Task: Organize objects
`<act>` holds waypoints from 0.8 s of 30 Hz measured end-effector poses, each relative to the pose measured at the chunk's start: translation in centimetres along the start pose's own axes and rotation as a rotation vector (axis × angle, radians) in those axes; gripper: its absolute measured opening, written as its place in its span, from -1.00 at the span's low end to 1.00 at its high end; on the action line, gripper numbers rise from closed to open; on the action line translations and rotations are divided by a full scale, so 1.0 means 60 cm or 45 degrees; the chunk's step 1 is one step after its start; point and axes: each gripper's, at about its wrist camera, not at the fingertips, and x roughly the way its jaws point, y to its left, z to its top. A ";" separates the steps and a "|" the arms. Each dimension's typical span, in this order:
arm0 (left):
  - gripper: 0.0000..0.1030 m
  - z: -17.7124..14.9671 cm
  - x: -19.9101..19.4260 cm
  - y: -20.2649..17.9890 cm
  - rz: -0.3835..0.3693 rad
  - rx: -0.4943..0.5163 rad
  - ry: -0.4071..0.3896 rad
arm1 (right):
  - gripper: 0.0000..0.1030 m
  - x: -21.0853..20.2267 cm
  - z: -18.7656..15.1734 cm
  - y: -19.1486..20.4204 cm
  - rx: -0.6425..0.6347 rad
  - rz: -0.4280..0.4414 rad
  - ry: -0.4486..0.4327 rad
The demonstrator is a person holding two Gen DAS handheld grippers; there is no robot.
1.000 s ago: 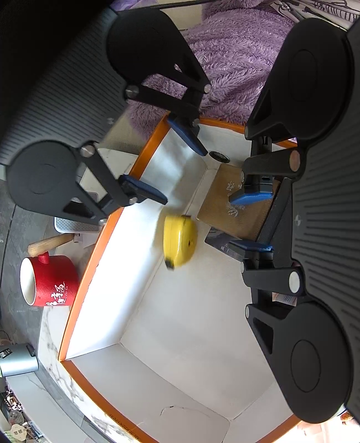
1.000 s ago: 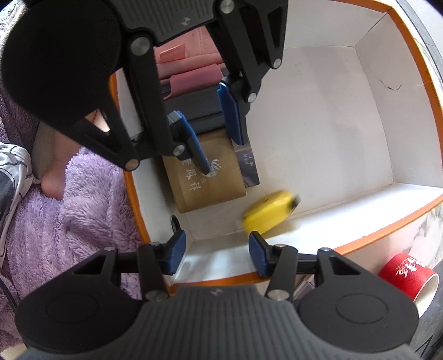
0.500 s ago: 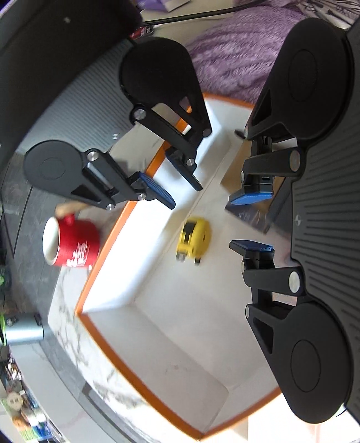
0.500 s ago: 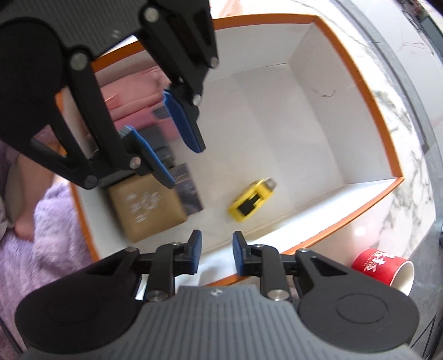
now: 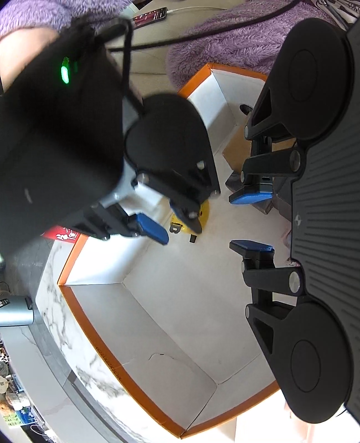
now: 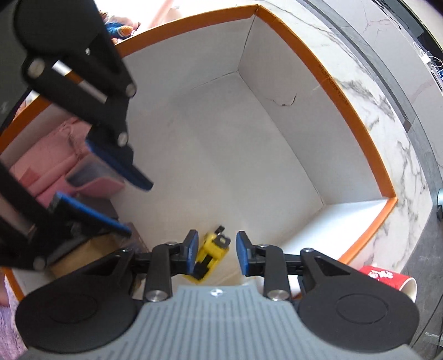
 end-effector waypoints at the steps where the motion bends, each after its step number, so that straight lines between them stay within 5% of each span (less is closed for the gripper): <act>1: -0.35 0.000 -0.001 0.000 -0.004 0.000 -0.002 | -0.39 0.006 0.002 -0.002 0.004 0.005 0.022; 3: -0.35 0.001 -0.001 0.002 -0.007 0.001 -0.006 | -0.52 0.015 0.004 -0.004 0.020 0.033 0.074; 24: -0.36 -0.022 -0.028 -0.043 -0.013 0.051 -0.039 | -0.57 0.016 -0.035 0.082 0.031 0.203 0.478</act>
